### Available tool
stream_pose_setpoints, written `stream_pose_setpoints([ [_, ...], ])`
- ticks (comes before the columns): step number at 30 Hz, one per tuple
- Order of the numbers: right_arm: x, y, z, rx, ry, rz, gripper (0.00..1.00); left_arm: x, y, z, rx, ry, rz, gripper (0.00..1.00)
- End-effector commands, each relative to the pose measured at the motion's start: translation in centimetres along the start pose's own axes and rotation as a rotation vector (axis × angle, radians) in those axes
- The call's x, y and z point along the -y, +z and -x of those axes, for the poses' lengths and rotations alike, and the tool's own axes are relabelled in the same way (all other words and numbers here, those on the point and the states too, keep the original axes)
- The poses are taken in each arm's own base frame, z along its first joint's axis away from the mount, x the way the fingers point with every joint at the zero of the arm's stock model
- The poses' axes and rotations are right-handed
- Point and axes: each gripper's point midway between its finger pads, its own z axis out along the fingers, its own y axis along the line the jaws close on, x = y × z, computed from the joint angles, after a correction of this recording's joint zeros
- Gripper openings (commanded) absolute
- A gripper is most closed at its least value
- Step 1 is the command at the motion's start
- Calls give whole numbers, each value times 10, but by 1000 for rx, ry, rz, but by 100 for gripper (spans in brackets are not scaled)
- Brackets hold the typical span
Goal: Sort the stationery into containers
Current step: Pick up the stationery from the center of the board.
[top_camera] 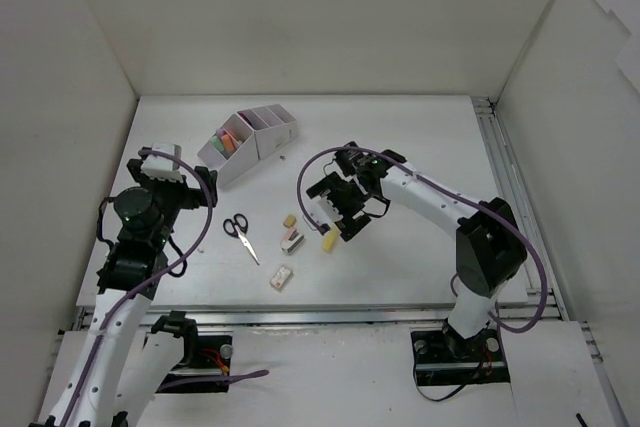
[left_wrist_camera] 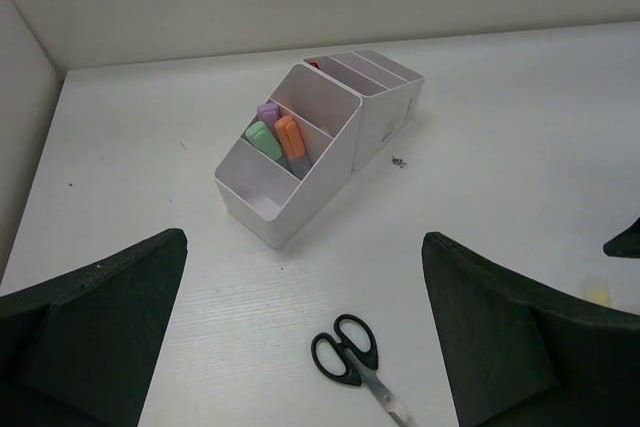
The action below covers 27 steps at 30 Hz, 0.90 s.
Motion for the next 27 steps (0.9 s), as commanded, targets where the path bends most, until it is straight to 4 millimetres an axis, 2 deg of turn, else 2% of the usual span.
stream_pose_setpoints([
  [1, -38, 8, 17, 112, -91, 198, 98, -3, -8, 13, 35, -3, 23, 99],
  [4, -41, 24, 15, 135, -17, 269, 96, -5, -12, 11, 41, -17, 40, 100],
  [7, -43, 39, 16, 172, 47, 331, 90, -9, -14, 7, 31, -25, 61, 99],
  [10, -49, 46, 16, 195, 26, 348, 89, -13, -14, 4, 15, -22, 83, 99],
  [12, -48, 49, 12, 177, 62, 353, 83, -15, -13, 2, 3, -20, 94, 100],
  [17, -61, 58, -6, 91, 83, 399, 59, -23, -11, -5, -3, -29, 142, 99],
  [19, -64, 65, -13, 53, 105, 397, 53, -23, -9, -6, -3, -32, 143, 100],
  [22, -63, 78, -23, 12, 125, 372, 42, -22, -6, -7, -5, -33, 137, 100],
  [23, -62, 81, -22, 12, 125, 365, 33, -22, -4, -5, -3, -33, 136, 99],
  [24, -59, 82, -25, 6, 133, 352, 31, -21, -4, -4, -2, -35, 133, 99],
  [27, -51, 82, -19, 12, 165, 330, 16, -16, -1, -1, -4, -32, 110, 99],
])
